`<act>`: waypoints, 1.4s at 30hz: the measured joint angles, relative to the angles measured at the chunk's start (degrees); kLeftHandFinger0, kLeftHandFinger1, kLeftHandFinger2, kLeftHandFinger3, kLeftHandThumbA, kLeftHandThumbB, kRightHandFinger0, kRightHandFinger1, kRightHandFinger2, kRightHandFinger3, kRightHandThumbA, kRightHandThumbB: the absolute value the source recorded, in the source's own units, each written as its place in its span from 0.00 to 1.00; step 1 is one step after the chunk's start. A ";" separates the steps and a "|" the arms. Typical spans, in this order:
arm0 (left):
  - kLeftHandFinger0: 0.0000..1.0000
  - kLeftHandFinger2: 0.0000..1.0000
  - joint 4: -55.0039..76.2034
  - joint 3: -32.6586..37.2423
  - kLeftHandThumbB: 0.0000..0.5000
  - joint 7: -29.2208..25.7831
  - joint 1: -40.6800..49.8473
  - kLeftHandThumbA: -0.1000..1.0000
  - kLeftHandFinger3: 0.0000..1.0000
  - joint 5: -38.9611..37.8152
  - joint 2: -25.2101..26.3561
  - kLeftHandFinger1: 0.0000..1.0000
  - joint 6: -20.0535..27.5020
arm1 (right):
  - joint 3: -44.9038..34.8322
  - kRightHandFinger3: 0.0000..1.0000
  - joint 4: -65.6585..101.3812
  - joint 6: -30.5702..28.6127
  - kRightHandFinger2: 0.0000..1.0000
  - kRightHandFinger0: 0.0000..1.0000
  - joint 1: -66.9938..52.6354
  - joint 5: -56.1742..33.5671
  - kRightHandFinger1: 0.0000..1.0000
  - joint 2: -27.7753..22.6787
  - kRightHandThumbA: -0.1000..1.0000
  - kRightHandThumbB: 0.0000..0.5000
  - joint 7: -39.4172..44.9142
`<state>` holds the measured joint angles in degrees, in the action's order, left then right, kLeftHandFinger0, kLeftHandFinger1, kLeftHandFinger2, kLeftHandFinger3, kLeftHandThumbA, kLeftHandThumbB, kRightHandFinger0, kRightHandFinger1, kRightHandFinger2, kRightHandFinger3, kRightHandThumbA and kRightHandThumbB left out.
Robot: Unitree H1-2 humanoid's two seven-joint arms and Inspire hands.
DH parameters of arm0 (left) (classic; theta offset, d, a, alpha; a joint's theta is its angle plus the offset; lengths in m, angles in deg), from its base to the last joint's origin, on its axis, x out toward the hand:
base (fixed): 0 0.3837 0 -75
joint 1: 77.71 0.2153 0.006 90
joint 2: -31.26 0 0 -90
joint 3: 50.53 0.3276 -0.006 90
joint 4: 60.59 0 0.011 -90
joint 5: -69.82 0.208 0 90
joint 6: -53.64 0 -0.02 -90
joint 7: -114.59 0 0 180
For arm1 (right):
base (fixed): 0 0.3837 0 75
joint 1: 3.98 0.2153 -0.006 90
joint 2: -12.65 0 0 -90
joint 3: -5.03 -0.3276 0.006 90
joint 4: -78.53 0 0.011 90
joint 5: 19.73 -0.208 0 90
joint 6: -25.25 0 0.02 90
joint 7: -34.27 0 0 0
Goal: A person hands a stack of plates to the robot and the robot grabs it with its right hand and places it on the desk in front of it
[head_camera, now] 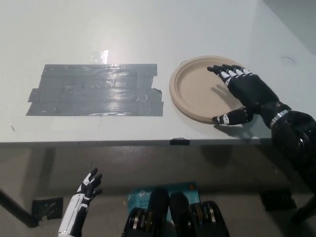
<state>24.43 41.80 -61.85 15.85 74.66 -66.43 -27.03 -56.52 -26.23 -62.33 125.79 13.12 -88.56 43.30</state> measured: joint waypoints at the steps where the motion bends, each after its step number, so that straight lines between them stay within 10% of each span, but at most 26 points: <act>1: 0.94 1.00 0.00 0.00 0.38 0.00 0.00 1.00 1.00 0.00 0.00 0.99 0.00 | 0.00 1.00 0.00 0.00 1.00 1.00 0.00 0.00 1.00 0.00 1.00 1.00 0.00; 42: 0.98 1.00 -2.50 0.08 0.45 0.01 -7.92 1.00 1.00 0.01 -0.18 1.00 -1.64 | -16.12 1.00 30.96 4.12 1.00 1.00 -16.69 -43.40 1.00 -9.27 1.00 1.00 4.06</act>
<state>21.92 41.88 -61.84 7.93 74.67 -66.61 -28.67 -72.64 4.72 -58.21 109.10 -30.28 -97.83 47.36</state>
